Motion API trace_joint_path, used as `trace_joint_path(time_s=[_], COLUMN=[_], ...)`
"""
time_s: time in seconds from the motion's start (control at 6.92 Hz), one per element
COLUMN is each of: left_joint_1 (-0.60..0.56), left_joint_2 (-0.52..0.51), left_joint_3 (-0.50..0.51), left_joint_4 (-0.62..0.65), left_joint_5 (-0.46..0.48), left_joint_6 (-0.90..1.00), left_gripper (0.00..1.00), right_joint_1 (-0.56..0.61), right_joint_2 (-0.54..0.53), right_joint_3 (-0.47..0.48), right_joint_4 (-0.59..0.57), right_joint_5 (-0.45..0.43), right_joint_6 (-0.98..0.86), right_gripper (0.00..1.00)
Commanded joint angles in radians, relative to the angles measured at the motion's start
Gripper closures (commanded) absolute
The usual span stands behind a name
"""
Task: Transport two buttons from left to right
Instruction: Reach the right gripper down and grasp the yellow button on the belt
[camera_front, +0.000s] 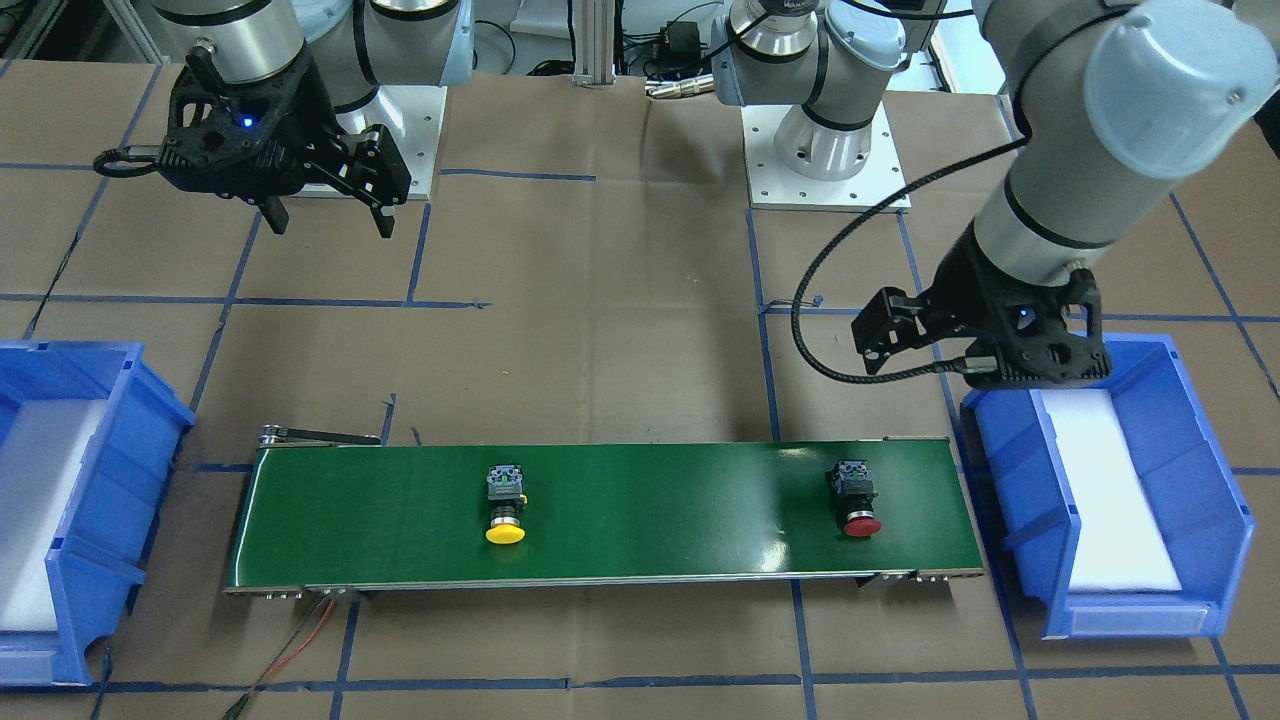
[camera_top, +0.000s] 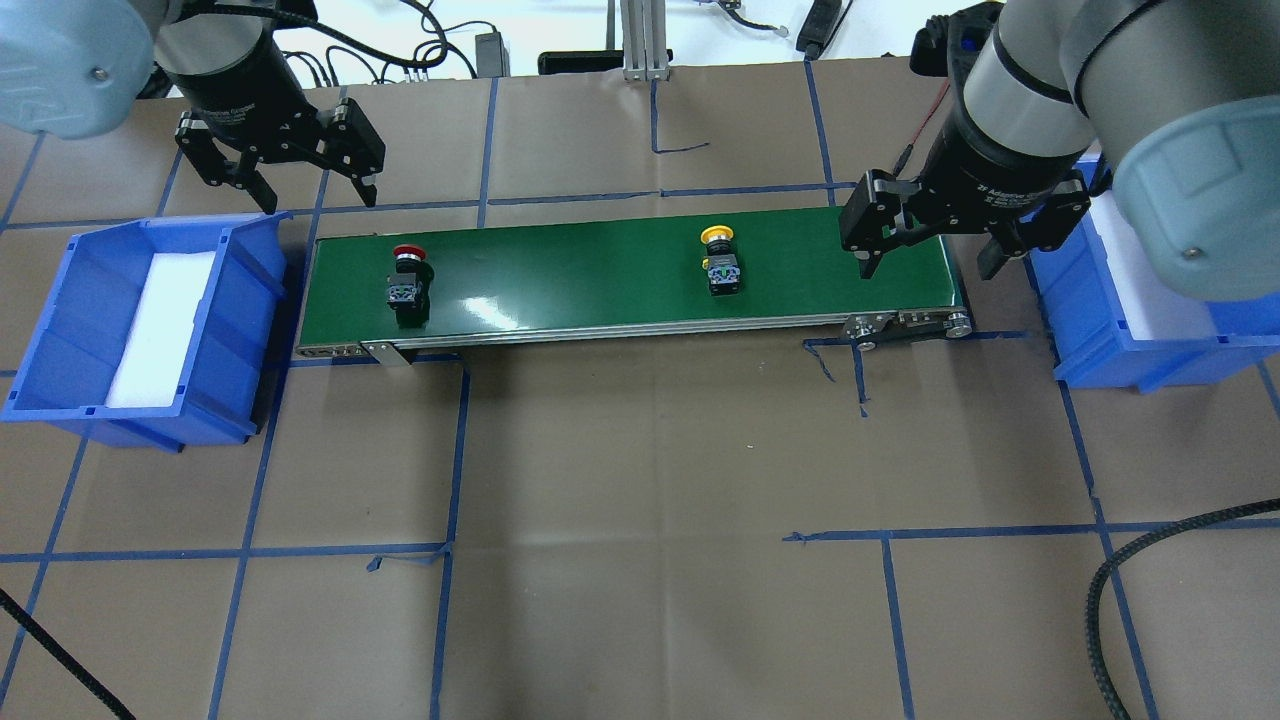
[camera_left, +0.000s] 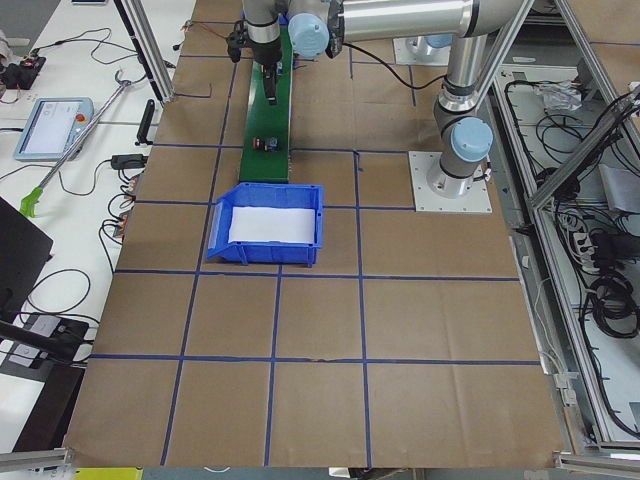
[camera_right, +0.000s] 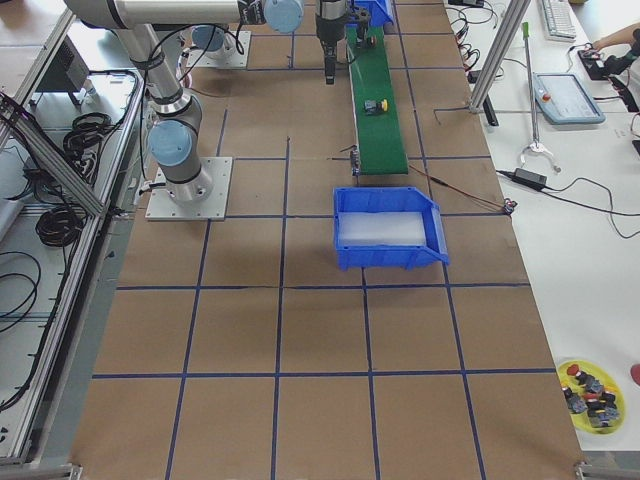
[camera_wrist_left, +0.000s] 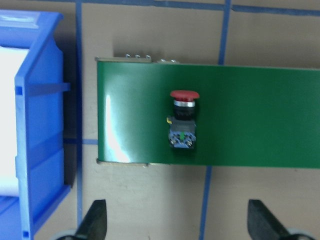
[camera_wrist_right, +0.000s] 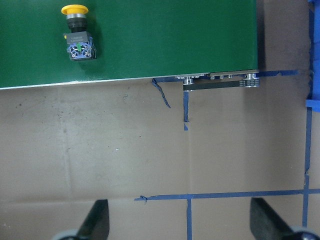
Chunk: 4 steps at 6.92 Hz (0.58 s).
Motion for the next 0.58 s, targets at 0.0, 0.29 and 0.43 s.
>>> trace_joint_path(time_s=[0.0,0.29,0.43], left_joint_1=[-0.028,-0.015,-0.007], left_joint_2=[0.059,0.107,0.107], left_joint_3=[-0.07,-0.12,-0.1], left_joint_4=[-0.013,0.007,0.012], left_joint_5=[0.001,-0.002,-0.006], left_joint_6=[-0.008,-0.006,-0.008], left_gripper=[0.0,0.0,0.0], right_joint_1=[0.0,0.0,0.0], right_joint_2=[0.107,0.254,0.325], right_joint_3=[-0.012,-0.085,-0.154], right_joint_4=[-0.098,-0.181,-0.18], right_joint_5=[-0.002,-0.001,-0.002], right_joint_6=[-0.006,0.0,-0.009], right_gripper=[0.0,0.0,0.0])
